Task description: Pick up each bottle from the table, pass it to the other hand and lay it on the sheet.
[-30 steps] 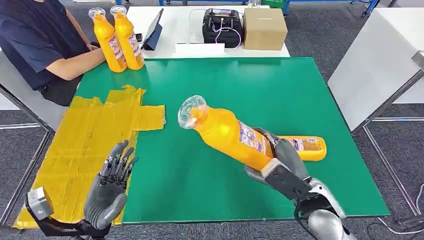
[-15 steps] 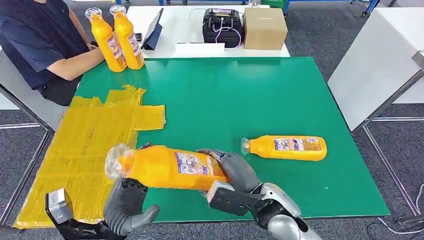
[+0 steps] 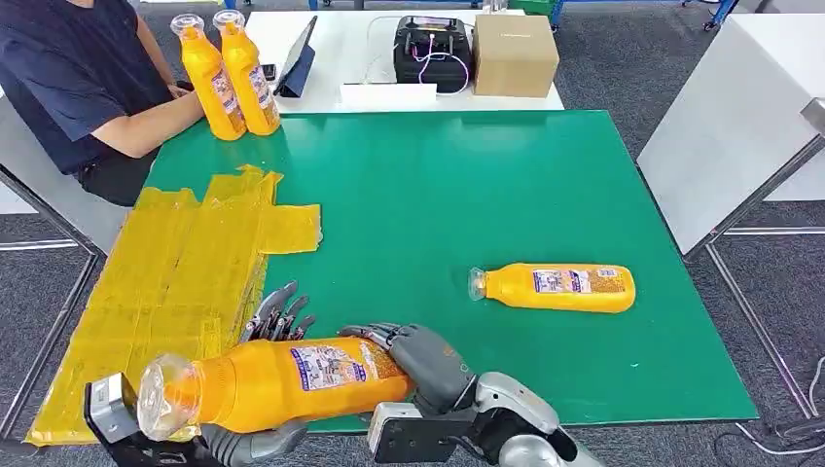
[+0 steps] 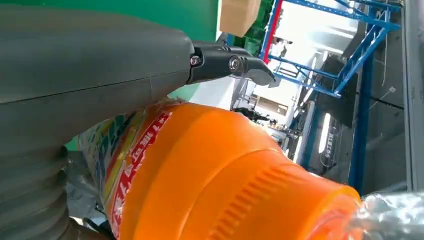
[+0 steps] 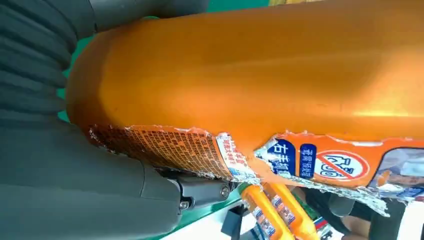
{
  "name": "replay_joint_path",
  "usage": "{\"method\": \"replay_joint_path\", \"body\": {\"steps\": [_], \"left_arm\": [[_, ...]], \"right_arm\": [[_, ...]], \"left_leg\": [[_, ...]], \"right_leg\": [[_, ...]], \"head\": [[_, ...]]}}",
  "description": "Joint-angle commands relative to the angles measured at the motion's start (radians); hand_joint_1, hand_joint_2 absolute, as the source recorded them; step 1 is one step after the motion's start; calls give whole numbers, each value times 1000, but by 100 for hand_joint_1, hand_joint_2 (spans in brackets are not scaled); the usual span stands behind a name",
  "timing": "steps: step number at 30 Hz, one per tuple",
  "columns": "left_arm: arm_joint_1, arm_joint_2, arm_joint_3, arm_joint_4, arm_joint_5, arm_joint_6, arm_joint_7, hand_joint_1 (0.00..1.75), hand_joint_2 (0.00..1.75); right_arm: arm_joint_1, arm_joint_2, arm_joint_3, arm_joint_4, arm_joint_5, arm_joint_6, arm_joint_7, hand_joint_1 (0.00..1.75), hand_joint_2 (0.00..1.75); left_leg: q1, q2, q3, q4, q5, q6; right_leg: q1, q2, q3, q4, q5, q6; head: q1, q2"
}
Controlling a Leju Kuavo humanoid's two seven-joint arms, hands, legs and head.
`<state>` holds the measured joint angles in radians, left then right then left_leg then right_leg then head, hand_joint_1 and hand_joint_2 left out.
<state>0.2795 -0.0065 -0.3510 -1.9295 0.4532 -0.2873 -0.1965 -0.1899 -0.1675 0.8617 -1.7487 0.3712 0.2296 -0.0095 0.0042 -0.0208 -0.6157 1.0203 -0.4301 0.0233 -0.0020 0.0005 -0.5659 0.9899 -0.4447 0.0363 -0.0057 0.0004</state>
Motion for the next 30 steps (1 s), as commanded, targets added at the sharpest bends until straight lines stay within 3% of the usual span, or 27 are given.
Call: {"method": "replay_joint_path", "body": {"steps": [1,2,3,28,29,30], "left_arm": [[-15,14,-7,16,12,22,2,0,175],[-18,13,-11,16,16,21,1,0,175],[-19,12,-12,16,21,21,-3,169,175],[-37,7,-7,13,-4,14,-15,175,175],[-34,5,1,8,-51,31,-26,175,175],[-32,4,13,-1,-118,56,-44,175,175]], "right_arm": [[-20,-54,102,25,7,28,-30,175,175],[-18,-53,101,34,6,26,-29,175,175],[-17,-52,99,40,4,23,-28,175,175],[-4,-16,45,108,28,-48,23,175,175],[7,-17,27,98,53,-78,35,2,175],[10,-27,12,90,61,-90,52,0,175]], "left_leg": [[0,2,4,-2,-1,-1],[0,1,3,-1,0,-1],[0,2,4,-2,-1,-1],[0,1,3,-1,0,-1],[0,1,3,-1,0,-1],[0,0,2,-1,0,-1]], "right_leg": [[1,0,5,-2,0,0],[0,0,3,-2,0,0],[1,0,5,-2,-1,0],[1,0,3,-2,0,0],[0,-1,3,-2,0,0],[0,-1,2,-1,0,0]], "head": [[0,0],[0,0],[0,0],[0,0],[0,0],[0,0]]}}
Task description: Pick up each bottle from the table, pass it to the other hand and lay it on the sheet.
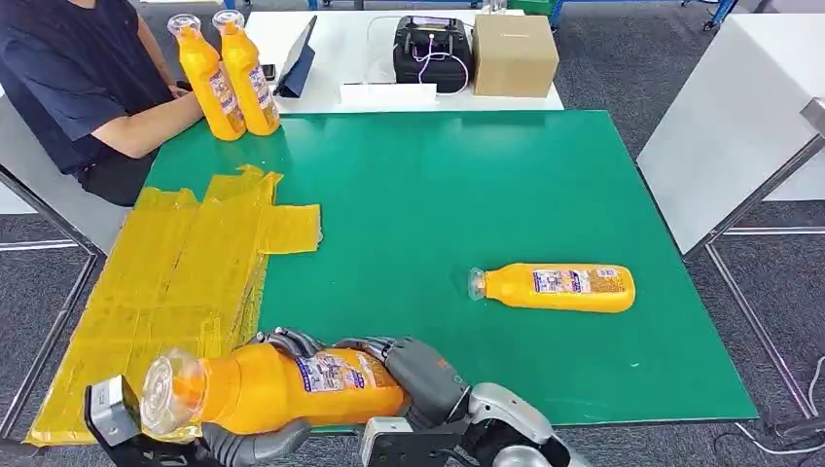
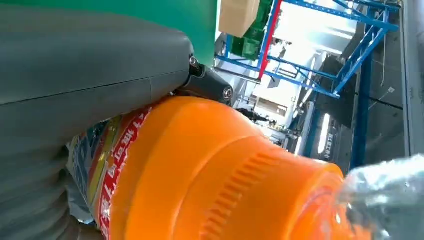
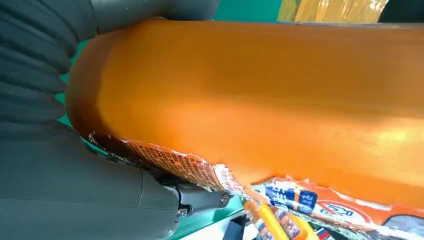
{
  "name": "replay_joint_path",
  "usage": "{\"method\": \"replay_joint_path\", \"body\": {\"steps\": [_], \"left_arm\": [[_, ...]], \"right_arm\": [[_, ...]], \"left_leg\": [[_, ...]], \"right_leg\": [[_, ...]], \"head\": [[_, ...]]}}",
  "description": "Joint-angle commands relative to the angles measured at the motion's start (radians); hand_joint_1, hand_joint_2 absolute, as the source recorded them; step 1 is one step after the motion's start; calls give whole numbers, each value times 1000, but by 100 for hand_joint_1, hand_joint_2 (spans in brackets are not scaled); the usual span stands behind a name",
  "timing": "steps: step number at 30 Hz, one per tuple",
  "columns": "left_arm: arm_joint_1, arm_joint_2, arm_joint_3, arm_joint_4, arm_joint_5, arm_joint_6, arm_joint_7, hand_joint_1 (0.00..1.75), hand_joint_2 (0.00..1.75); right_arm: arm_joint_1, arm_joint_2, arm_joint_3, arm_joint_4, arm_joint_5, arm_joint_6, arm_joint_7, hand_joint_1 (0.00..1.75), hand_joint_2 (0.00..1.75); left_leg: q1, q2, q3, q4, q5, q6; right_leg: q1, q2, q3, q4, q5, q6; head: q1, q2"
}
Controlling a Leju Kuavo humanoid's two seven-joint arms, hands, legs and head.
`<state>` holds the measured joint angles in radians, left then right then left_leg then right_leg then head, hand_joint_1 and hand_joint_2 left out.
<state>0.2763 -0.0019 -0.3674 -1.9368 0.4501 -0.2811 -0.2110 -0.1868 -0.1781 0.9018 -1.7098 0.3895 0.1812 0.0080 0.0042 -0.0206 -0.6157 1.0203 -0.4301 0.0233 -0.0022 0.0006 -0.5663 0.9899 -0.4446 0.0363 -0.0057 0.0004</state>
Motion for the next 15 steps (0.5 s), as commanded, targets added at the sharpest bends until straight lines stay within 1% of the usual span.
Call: {"method": "replay_joint_path", "body": {"steps": [1,2,4,5,6,7,8,10,13,15], "left_arm": [[-28,-2,44,-1,-204,87,-35,175,175],[-30,0,71,-12,-350,144,-41,175,175],[-38,-10,143,-10,-591,241,-30,175,175],[-45,-6,176,-4,-811,326,-25,175,175],[-51,-9,211,7,-940,375,-22,175,175],[-62,-2,248,31,-1146,438,-5,175,175],[-71,8,268,58,-1298,485,20,175,175],[-77,1,285,82,-1304,492,6,175,175],[-74,-6,278,82,-1305,495,4,175,175],[-79,36,268,121,-1470,523,74,175,175]], "right_arm": [[14,-31,-55,38,57,-64,60,0,175],[35,-53,-104,8,60,-86,75,0,0],[72,-98,-210,-54,67,-106,90,0,0],[85,-116,-266,-87,68,-111,93,0,0],[93,-136,-317,-114,67,-104,91,0,0],[97,-157,-383,-137,56,-82,96,0,0],[97,-174,-427,-147,48,-66,101,0,0],[99,-177,-468,-152,34,-30,91,0,0],[102,-165,-460,-148,40,-27,90,0,0],[102,-201,-474,-156,44,-44,104,0,0]], "left_leg": [[0,0,2,-1,0,-1],[0,1,4,-2,0,-1],[1,-1,2,0,0,-1],[0,-2,3,-1,0,-1],[0,-2,1,0,0,0],[0,-2,0,0,0,0],[0,-2,1,0,0,0],[-1,-1,0,0,1,0],[-1,0,3,-1,0,-1],[-1,0,3,-1,0,0]], "right_leg": [[0,-1,3,-1,0,0],[1,-1,5,-2,-1,-1],[1,-3,4,-2,-1,0],[1,-4,5,-2,-1,0],[0,-4,3,-1,-1,0],[-1,-3,1,0,0,0],[0,-3,2,0,0,0],[-1,-3,1,0,0,0],[-1,-2,3,-1,0,0],[-1,-2,4,-1,0,0]], "head": [[0,0],[0,0],[0,0],[0,0],[0,0],[0,0],[0,0],[0,0],[0,0],[0,0]]}}
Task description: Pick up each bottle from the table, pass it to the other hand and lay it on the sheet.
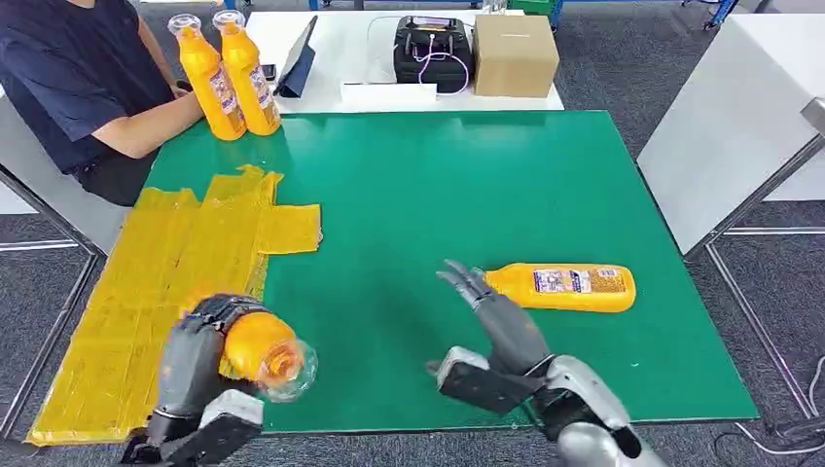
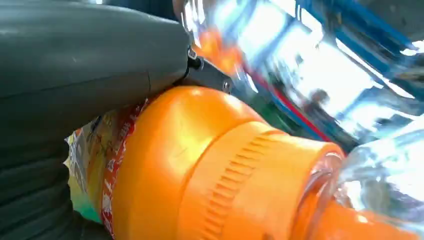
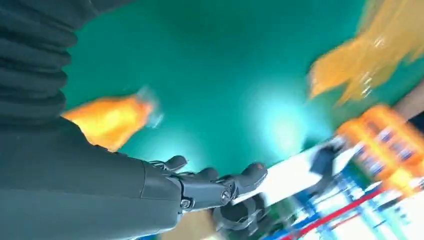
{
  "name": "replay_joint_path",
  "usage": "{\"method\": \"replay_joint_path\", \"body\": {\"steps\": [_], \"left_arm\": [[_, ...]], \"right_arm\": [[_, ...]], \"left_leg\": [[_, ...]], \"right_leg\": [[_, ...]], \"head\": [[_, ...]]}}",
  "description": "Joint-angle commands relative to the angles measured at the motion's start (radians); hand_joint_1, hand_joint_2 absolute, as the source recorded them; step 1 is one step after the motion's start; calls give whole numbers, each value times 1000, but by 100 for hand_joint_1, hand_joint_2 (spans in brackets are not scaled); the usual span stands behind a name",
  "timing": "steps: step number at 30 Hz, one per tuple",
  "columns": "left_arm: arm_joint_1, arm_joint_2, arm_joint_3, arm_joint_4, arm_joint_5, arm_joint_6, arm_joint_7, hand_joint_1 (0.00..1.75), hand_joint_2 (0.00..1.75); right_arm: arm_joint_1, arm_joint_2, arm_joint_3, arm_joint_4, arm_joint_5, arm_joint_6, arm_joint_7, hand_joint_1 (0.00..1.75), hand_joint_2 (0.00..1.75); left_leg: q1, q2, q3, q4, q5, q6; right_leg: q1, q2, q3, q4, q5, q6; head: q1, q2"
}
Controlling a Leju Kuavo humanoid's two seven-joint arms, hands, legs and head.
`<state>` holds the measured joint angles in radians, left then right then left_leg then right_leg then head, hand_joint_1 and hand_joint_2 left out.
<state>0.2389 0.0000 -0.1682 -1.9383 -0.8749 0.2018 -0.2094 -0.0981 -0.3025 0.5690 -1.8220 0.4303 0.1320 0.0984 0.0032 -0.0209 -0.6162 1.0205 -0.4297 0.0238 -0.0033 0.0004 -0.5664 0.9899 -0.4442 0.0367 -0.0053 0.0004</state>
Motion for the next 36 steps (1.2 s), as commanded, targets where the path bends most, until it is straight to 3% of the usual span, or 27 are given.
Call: {"method": "replay_joint_path", "body": {"steps": [1,6,7,12,15,18,19,20,24,28,32,33,36], "left_arm": [[-52,65,70,175,-229,57,106,175,175],[-124,164,52,432,-392,26,196,175,175],[-150,187,33,502,-419,14,210,175,175],[-200,210,-9,610,-436,-19,216,175,175],[-264,221,-53,723,-407,-79,211,175,175],[-335,218,-79,824,-380,-117,203,175,175],[-350,215,-82,839,-371,-104,202,52,175],[-353,206,-80,833,-357,-94,204,0,175],[-344,200,-77,752,-296,-95,183,0,175],[-346,180,-56,679,-180,-123,135,0,175],[-359,177,-55,595,-46,-192,105,0,175],[-360,164,-39,573,29,-212,80,0,0],[-351,147,-27,514,120,-230,63,0,0]], "right_arm": [[14,-121,-175,-55,-10,3,19,0,0],[11,-267,-327,-63,-115,95,10,0,0],[-17,-310,-340,-40,-132,129,24,0,175],[-89,-352,-318,24,-142,196,53,0,175],[-194,-403,-243,118,-181,260,75,0,175],[-289,-400,-196,206,-199,291,78,0,175],[-310,-404,-176,224,-199,293,79,0,175],[-313,-422,-162,228,-203,294,84,0,175],[-294,-502,-141,227,-231,333,101,0,175],[-263,-542,-131,241,-236,347,97,0,175],[-233,-514,-136,309,-221,345,81,0,175],[-238,-498,-127,342,-202,345,77,0,175],[-243,-465,-109,397,-148,330,61,0,175]], "left_leg": [[0,2,4,-2,-1,-1],[-2,-5,4,-3,1,-1],[-2,-3,3,-2,1,0],[-2,1,3,-2,1,0],[-2,3,4,-2,1,0],[-2,3,4,-2,2,0],[-2,1,4,-2,3,1],[-1,4,6,-4,3,0],[-2,-5,7,-1,4,2],[-1,-6,7,-1,7,3],[0,-7,7,-1,6,4],[0,-6,7,-1,7,3],[0,-5,5,0,6,4]], "right_leg": [[0,0,4,-2,-1,-1],[-1,-7,6,-2,-1,0],[-2,-4,3,-2,-1,0],[-1,-1,3,-1,0,0],[-1,0,3,-2,1,1],[-1,0,4,-2,2,0],[-2,0,4,-2,2,1],[-1,1,6,-4,4,0],[-1,-7,10,-1,2,1],[0,-8,10,-3,3,1],[0,-9,11,-3,3,3],[1,-8,11,-4,4,3],[0,-8,9,-2,4,3]], "head": [[0,0],[0,0],[0,0],[0,0],[0,0],[-1,0],[0,0],[-1,0],[-1,0],[0,0],[0,0],[0,0],[0,0]]}}
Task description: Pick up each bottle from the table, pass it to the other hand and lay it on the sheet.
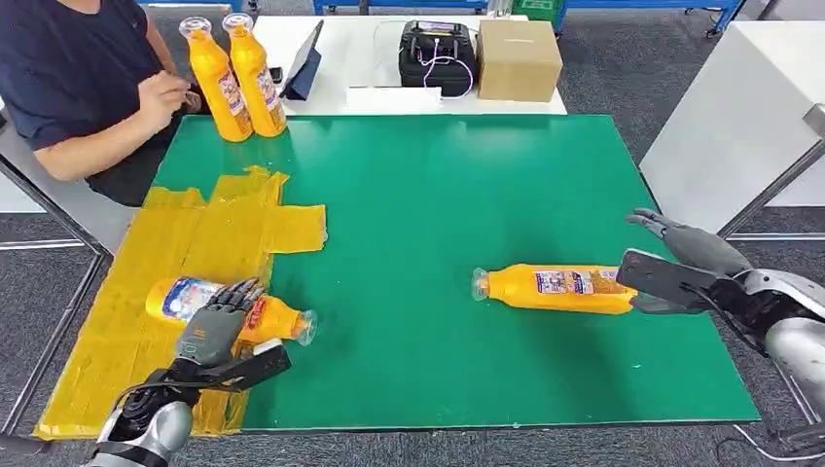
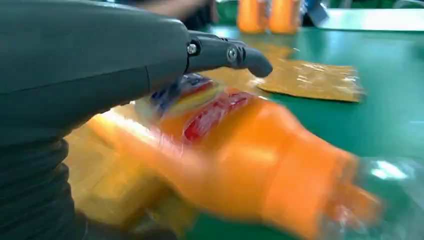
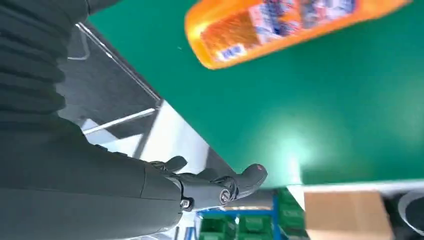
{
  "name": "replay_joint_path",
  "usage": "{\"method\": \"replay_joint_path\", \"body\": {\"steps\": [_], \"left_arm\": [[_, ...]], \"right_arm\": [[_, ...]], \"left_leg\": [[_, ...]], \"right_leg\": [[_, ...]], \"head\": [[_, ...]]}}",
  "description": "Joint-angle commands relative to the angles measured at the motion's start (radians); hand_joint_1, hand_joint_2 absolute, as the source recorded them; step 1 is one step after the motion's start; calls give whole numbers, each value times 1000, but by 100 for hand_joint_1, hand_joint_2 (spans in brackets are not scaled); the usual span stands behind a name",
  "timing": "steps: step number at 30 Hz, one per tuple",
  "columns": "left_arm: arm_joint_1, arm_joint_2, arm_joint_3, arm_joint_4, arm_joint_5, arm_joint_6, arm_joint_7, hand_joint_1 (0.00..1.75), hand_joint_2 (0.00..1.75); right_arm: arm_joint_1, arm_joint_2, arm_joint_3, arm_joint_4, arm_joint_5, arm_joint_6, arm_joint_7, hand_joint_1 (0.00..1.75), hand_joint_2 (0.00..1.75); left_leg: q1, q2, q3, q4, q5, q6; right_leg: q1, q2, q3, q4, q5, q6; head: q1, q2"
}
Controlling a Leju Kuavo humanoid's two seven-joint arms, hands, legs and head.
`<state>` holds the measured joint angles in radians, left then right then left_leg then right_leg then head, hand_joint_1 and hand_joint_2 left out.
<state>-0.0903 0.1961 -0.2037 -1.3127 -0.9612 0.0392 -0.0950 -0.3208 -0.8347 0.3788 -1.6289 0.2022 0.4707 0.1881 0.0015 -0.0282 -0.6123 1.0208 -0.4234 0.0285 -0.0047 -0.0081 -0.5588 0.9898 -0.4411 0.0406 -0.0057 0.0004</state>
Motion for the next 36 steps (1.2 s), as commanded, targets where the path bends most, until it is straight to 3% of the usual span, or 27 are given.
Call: {"method": "replay_joint_path", "body": {"steps": [1,7,15,22,26,27,28,36], "left_arm": [[-9,-66,23,-151,269,-73,-72,0,0],[61,-132,53,-320,489,-94,-121,0,0],[63,-136,57,-323,507,-95,-120,0,0],[168,-165,23,-525,682,-153,-154,0,0],[192,-161,3,-553,680,-150,-173,0,0],[191,-161,1,-553,681,-149,-178,0,0],[190,-161,2,-554,683,-148,-183,0,175],[132,-170,-17,-497,703,-162,-200,0,175]], "right_arm": [[-11,89,81,226,109,-18,-29,0,175],[9,177,85,316,206,-57,-42,0,175],[7,180,82,318,215,-61,-45,0,175],[-58,389,76,499,465,-207,-59,0,175],[-91,456,85,573,559,-228,-59,0,175],[-94,465,89,592,571,-226,-61,0,175],[-96,478,95,620,590,-229,-65,0,175],[-115,519,178,883,696,-196,-135,0,175]], "left_leg": [[2,4,0,-1,0,-1],[2,4,-2,-1,-1,-1],[1,7,-2,-1,-1,-2],[2,9,-4,-1,-2,-1],[2,13,-2,-2,-3,-2],[1,8,-5,-1,-1,-1],[1,11,-3,-1,-2,-2],[2,5,-3,-2,-1,-1]], "right_leg": [[2,2,1,-3,1,-1],[2,3,-1,-3,1,0],[2,5,-3,-3,1,-1],[2,7,-5,-3,2,0],[2,11,-4,-4,2,-1],[1,7,-7,-2,1,0],[2,9,-6,-3,2,-1],[2,4,-3,-4,1,0]], "head": [[0,0],[0,0],[0,0],[0,0],[0,0],[-1,0],[0,0],[0,0]]}}
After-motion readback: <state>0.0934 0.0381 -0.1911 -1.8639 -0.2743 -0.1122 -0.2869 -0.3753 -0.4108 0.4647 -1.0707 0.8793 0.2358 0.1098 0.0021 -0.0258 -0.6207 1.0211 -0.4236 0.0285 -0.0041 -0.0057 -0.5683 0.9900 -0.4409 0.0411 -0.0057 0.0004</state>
